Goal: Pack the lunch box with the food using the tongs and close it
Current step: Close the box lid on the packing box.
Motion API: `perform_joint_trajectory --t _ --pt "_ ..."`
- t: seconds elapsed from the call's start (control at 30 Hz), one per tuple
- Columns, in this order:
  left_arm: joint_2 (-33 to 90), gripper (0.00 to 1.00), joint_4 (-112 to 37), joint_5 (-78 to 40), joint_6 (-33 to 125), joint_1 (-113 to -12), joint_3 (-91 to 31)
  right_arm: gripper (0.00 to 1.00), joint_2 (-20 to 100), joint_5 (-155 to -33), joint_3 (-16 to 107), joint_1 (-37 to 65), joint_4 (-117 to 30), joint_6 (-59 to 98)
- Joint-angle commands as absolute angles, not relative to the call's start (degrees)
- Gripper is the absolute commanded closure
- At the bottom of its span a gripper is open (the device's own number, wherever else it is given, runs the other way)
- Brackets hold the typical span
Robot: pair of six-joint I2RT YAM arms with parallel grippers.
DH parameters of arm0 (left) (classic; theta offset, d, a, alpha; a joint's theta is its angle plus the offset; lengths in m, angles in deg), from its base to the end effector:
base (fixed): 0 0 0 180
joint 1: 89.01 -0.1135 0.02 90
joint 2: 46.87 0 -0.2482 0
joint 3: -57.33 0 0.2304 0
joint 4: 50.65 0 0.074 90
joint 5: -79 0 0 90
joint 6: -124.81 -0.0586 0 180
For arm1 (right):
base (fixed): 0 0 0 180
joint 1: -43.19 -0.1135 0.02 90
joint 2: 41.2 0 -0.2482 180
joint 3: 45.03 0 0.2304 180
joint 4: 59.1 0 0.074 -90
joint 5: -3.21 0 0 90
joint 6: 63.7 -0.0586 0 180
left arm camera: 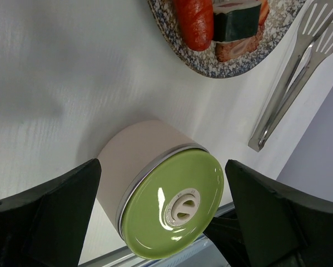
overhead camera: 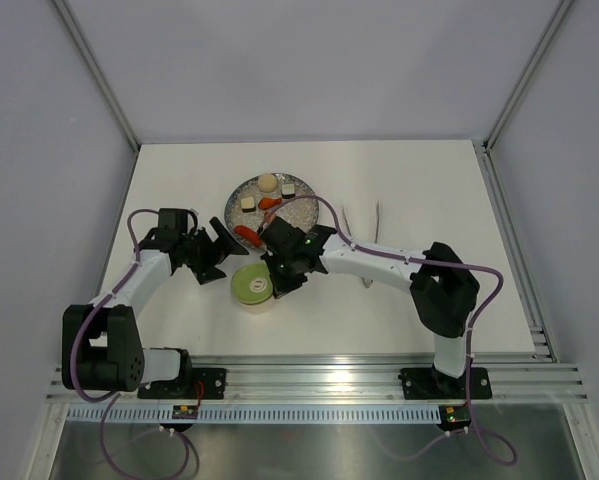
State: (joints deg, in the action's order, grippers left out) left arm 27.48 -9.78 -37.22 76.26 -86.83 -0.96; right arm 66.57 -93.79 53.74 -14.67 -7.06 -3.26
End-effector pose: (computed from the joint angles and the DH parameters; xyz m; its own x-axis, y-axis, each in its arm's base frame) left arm 0.2424 -0.0351 0.1827 -0.8097 -0.5635 -0.1639 -0.3482 0.6862 -0.6387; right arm 0.2000 0.3318 0.1982 -0.8350 -0.4086 -0.3686 -0.5287 0.7813 0.3316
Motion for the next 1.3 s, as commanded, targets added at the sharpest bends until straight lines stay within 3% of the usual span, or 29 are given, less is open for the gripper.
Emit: perform_joint_trajectory --t 0.0,0.3,0.67,1.27 --pt "28.5 0.02 -14.2 -41.0 77.7 -87.3 0.4 1.00 68.8 -94.2 58.0 -15.3 -6.7 -2.3" --pt "29.0 0.03 -16.0 -42.6 78.0 -87.4 1.4 1.00 69.5 -92.9 57.6 -15.2 -6.3 -2.4" --pt "28.8 0.03 -18.1 -43.2 78.7 -87.8 3.3 1.00 61.2 -90.8 56.4 -15.3 -4.9 -3.1" --pt "29.0 0.04 -18.1 -42.6 78.7 -87.9 3.5 1.00 74.5 -89.7 67.3 -16.4 -2.2 -0.7"
